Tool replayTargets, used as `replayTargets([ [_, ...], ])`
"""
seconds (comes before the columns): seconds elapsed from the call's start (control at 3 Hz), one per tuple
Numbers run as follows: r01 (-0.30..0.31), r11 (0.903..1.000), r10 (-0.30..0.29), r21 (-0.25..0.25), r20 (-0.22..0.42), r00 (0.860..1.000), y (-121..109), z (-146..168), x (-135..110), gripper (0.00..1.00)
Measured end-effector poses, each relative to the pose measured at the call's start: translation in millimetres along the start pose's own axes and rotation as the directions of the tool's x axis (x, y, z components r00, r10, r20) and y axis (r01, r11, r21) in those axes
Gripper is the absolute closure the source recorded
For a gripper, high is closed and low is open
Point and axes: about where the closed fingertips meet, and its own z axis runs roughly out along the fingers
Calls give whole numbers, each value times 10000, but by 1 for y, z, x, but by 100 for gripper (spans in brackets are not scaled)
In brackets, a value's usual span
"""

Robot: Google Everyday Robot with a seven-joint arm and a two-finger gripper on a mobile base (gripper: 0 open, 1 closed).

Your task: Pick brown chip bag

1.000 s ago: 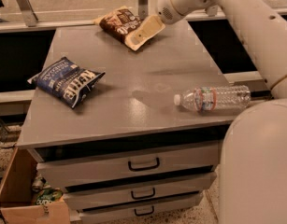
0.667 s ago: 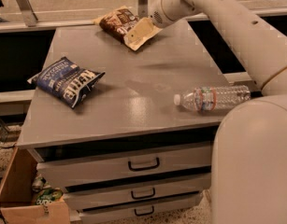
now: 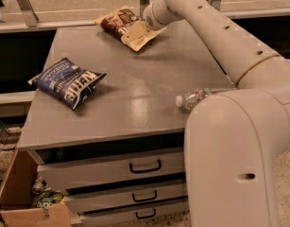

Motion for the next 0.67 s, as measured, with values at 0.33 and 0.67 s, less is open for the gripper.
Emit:
replayTargets([
  [0.33,86,9999,-83,140,-201,9998,-7,20,-3,0],
  [0.67,-128,9998,121,-143,-486,9987,5,44,-3,0],
])
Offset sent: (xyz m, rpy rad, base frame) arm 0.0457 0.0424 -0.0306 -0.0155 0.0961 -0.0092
